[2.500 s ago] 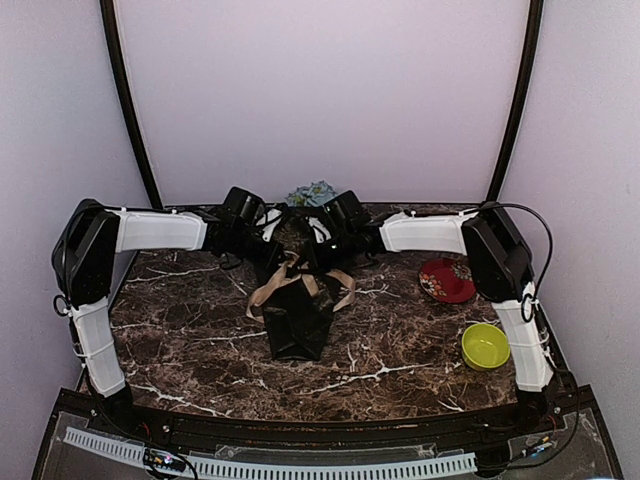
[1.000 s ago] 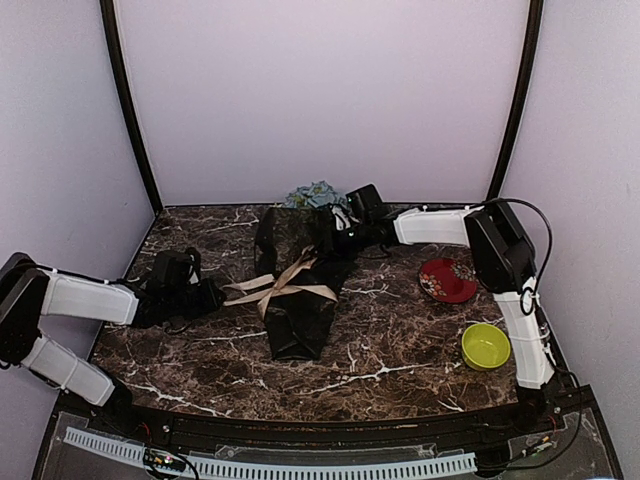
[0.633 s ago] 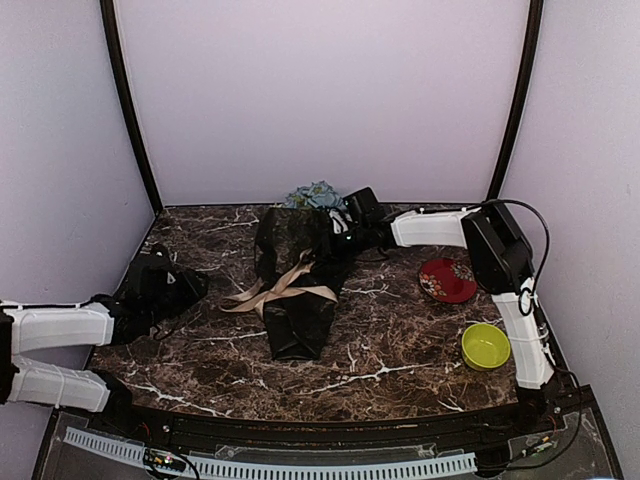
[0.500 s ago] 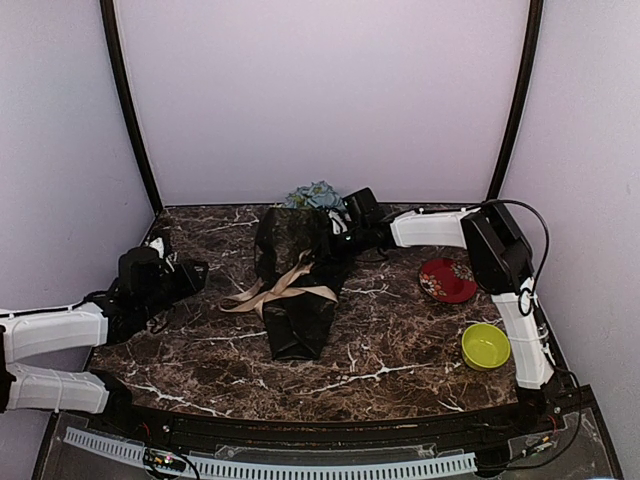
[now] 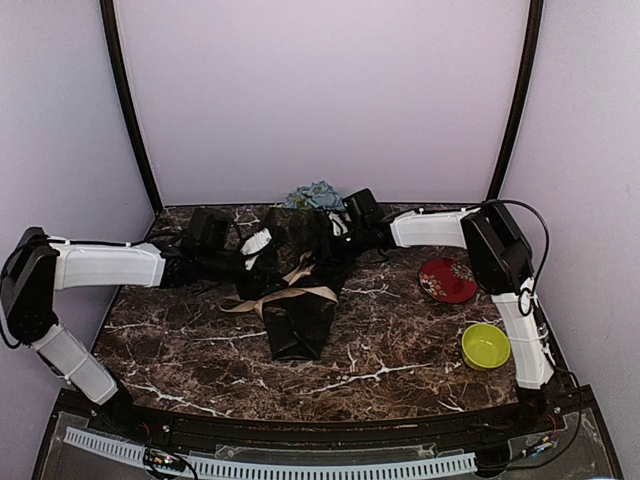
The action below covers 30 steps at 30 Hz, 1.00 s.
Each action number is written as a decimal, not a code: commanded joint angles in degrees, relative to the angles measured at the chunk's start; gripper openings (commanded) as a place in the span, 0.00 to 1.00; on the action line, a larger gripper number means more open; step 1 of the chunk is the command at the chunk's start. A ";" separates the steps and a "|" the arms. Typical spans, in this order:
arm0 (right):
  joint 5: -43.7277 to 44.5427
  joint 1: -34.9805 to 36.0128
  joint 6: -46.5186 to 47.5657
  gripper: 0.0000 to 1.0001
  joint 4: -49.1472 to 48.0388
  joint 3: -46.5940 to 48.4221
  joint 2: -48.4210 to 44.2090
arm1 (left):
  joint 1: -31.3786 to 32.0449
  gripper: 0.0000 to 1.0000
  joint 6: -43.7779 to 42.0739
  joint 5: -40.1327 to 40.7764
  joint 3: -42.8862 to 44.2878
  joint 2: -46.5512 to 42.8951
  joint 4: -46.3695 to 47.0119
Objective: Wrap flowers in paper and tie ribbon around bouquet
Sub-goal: Cross the ribbon over the folded bouquet.
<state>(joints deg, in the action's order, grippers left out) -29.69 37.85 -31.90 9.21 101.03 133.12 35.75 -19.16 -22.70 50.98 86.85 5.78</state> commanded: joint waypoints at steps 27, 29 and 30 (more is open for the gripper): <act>1.39 0.83 1.44 0.00 1.85 0.66 -0.57 | 4.09 0.51 -24.97 20.47 8.68 18.49 2.02; 1.46 0.90 1.57 0.00 2.02 0.70 -0.56 | 4.07 0.48 -25.31 21.30 8.91 19.05 1.93; 1.35 0.91 1.65 0.00 2.10 0.74 -0.59 | 4.10 0.47 -25.41 21.27 8.93 19.30 1.68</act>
<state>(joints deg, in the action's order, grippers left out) -28.75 38.17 -31.48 10.55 101.03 133.12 39.88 -43.35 -4.60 60.49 105.12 6.24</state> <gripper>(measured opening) 0.005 0.486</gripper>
